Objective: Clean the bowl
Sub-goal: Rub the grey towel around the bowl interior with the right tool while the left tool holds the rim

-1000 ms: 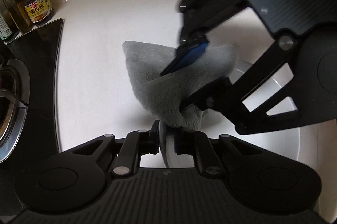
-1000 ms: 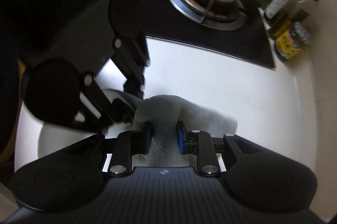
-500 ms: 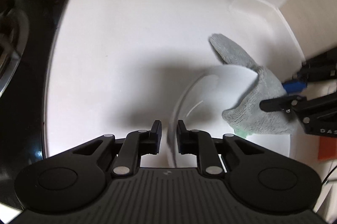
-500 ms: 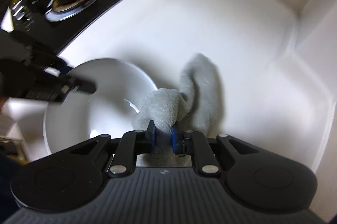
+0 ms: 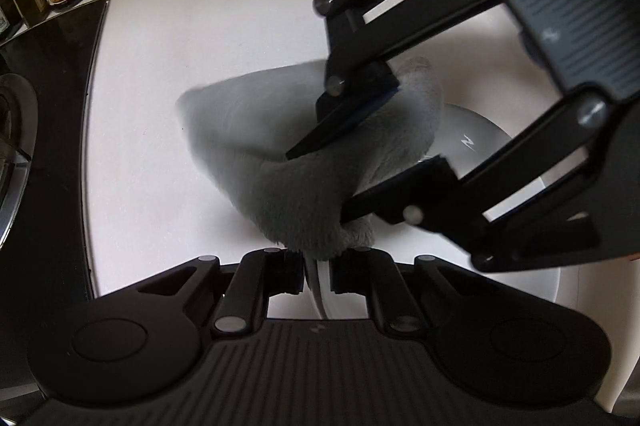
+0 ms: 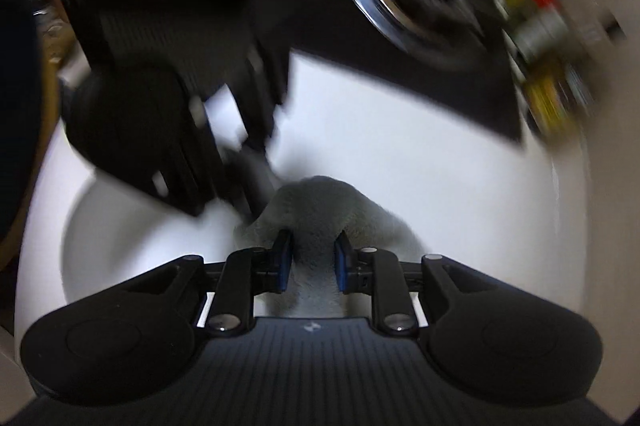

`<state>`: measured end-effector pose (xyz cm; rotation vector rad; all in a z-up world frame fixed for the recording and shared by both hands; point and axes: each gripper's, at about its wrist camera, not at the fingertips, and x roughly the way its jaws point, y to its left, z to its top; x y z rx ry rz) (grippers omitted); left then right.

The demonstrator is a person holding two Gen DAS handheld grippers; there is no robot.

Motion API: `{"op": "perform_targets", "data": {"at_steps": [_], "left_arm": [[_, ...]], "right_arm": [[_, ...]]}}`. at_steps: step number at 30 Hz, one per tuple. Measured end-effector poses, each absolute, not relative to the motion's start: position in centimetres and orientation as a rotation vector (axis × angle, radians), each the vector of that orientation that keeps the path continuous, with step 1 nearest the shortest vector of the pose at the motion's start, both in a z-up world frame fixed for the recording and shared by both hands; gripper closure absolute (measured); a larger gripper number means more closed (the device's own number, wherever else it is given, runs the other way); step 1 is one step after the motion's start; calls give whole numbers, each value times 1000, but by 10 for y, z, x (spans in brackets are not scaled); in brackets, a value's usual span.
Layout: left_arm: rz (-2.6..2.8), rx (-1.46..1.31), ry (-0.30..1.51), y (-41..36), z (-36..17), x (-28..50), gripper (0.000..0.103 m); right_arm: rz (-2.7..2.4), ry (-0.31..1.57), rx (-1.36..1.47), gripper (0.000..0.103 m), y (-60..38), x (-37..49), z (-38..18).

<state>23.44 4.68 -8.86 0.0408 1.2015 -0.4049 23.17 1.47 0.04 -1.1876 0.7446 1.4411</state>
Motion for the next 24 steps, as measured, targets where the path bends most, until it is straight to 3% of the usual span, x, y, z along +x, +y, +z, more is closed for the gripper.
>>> {"op": "perform_targets", "data": {"at_steps": [4, 7, 15, 19, 24], "left_arm": [[-372, 54, 1169, 44, -90, 238, 82], [-355, 49, 1151, 44, -92, 244, 76], [-316, -87, 1297, 53, -90, 255, 81], [-275, -133, 1353, 52, -94, 225, 90], [-274, -137, 1305, 49, -93, 209, 87]], "right_arm": [[1302, 856, -1016, 83, 9, 246, -3], [1088, 963, -909, 89, -18, 255, -5], [668, 1206, -532, 90, -85, 240, -2], [634, 1229, -543, 89, -79, 233, -1], [808, 1122, -850, 85, -38, 237, -1]]}}
